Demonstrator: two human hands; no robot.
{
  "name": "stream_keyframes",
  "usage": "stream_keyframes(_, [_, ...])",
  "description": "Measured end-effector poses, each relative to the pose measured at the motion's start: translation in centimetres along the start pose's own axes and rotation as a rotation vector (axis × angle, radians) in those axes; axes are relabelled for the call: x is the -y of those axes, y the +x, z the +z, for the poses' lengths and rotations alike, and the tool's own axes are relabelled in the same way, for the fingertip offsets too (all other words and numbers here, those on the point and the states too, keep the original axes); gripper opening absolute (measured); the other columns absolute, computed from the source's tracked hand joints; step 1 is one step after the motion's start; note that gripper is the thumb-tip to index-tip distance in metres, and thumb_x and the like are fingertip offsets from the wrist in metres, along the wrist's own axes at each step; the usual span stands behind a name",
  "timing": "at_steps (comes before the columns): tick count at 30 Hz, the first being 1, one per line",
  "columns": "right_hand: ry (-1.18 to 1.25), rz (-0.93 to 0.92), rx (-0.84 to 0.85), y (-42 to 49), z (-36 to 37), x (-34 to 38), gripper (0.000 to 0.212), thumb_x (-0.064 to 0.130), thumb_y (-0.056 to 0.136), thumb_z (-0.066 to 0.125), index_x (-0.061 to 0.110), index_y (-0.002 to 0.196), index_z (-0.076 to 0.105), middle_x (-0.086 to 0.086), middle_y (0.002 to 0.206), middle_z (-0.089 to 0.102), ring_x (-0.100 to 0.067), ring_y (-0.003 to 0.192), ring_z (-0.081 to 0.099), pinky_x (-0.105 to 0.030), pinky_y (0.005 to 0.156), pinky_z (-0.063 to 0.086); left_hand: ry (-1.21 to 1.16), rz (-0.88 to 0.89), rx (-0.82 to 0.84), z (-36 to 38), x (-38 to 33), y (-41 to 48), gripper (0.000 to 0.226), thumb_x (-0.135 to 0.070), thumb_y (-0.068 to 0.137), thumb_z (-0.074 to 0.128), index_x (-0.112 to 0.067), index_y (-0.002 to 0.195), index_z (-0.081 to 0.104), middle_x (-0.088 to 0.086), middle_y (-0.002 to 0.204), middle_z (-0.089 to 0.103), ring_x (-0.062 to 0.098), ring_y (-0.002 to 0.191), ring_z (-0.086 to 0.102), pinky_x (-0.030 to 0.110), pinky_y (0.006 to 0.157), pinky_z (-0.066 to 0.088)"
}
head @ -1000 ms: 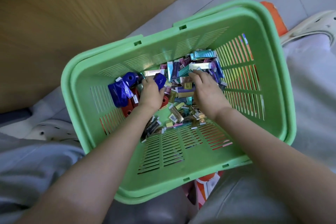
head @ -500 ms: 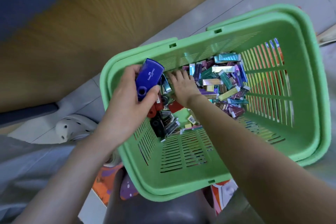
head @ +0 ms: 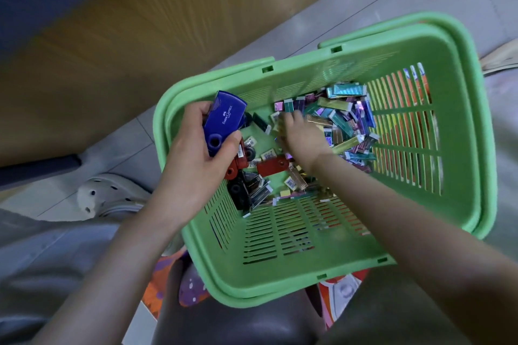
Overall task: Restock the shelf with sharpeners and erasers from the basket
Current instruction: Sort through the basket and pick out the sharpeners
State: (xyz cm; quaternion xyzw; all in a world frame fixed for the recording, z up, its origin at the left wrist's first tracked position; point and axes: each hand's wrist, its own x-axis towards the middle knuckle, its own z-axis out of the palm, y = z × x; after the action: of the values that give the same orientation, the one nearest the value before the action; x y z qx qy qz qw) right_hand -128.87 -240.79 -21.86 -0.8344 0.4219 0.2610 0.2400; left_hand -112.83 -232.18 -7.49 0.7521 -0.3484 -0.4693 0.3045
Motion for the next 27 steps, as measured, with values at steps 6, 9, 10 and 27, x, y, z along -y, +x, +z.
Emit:
stream_keyframes(6, [-0.31,0.069,-0.189,-1.9,-1.0,-4.7,0.064,0.026,0.096,0.049,0.008,0.147,0.015,-0.019,0.145,0.032,-0.032,0.139,0.025,-0.041,0.117,0.014,-0.033,0.011,-0.052,0.1,-0.2,-0.4,0.027,-0.019,0.092,0.056,-0.025,0.113,0.039,-0.014,0.096,0.055,-0.004,0.074,0.055,0.016,0.068,0.047])
stream_keyframes(9, [0.022,-0.129,-0.095,-1.5,-0.3,-1.2,0.06,0.013,0.094,0.049,0.011,0.147,0.021,-0.01,0.142,0.036,-0.023,0.132,0.036,-0.032,0.115,0.023,-0.044,0.021,-0.094,-0.2,-0.4,-0.7,0.026,-0.018,0.092,0.056,-0.034,0.103,0.039,-0.012,0.091,0.055,-0.002,0.07,0.055,0.012,0.065,0.045])
stream_keyframes(10, [0.166,-0.154,-0.03,-0.9,0.1,0.1,0.058,0.014,0.095,0.049,0.011,0.147,0.023,-0.01,0.142,0.037,-0.023,0.129,0.041,-0.032,0.113,0.031,-0.044,0.016,-0.101,-0.4,-0.4,-0.8,0.026,-0.018,0.092,0.056,-0.036,0.1,0.039,-0.012,0.089,0.056,-0.003,0.068,0.055,0.01,0.063,0.044])
stream_keyframes(27, [0.758,0.028,0.247,-0.3,3.3,7.1,0.061,0.035,0.09,0.055,0.012,0.142,0.03,-0.011,0.134,0.044,-0.029,0.124,0.035,-0.041,0.103,0.029,-0.122,-0.032,-0.064,-0.7,0.4,-1.5,0.026,-0.019,0.091,0.057,-0.038,0.102,0.043,-0.023,0.088,0.059,-0.001,0.079,0.058,0.018,0.074,0.047])
